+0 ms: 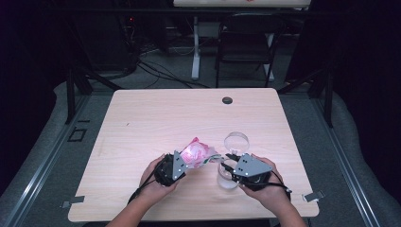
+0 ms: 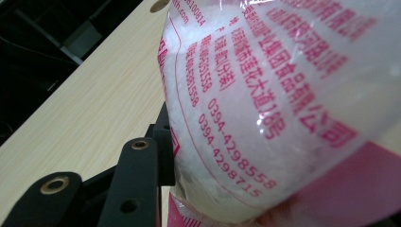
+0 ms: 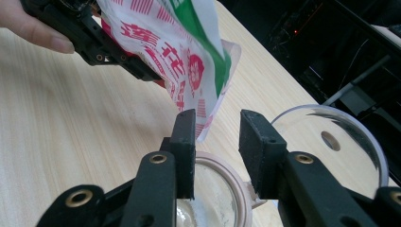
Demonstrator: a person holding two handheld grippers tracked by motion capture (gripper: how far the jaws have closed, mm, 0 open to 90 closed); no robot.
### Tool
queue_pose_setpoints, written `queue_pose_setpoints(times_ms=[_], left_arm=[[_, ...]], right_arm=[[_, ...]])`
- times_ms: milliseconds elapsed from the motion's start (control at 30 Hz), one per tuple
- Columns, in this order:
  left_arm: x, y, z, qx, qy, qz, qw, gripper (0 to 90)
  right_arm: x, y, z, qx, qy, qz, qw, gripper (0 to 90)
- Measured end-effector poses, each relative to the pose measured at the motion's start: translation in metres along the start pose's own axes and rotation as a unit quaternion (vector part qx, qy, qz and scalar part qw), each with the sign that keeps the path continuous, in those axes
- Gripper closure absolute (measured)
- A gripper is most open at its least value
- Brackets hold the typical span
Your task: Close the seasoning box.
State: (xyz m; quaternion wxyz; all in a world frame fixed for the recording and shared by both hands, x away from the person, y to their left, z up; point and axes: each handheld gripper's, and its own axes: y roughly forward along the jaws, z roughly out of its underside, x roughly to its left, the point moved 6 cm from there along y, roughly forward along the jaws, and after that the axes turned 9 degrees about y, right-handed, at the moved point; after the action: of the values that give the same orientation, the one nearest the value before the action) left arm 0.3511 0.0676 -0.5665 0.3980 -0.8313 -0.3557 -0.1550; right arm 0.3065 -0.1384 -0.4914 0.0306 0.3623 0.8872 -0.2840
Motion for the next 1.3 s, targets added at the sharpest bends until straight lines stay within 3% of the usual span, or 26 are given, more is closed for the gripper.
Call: queue_pose_setpoints(times_ms=[333,667,1200,1300], left_arm=[[0.002,0.001,-0.002,0.008,0.003,-0.004,1.0000,60.3],[0.000,0.003,0.000,0.018,0.021,-0.008,0.9996,60.3],[-0.001,0.006,0.000,0.027,0.036,-0.016,0.9988,60.3],[-0.002,0.006,0.001,0.033,0.049,-0.020,0.9981,60.3]], right_arm=[[0.000,-0.004,-0.008,-0.010,-0.020,-0.003,0.9997,64.4],[0.004,-0.002,-0.016,-0.008,-0.056,-0.005,0.9984,63.5],[0.014,0.004,-0.025,-0.011,-0.093,-0.016,0.9954,63.1],[0.016,0.006,-0.027,-0.015,-0.098,-0.020,0.9949,63.1]])
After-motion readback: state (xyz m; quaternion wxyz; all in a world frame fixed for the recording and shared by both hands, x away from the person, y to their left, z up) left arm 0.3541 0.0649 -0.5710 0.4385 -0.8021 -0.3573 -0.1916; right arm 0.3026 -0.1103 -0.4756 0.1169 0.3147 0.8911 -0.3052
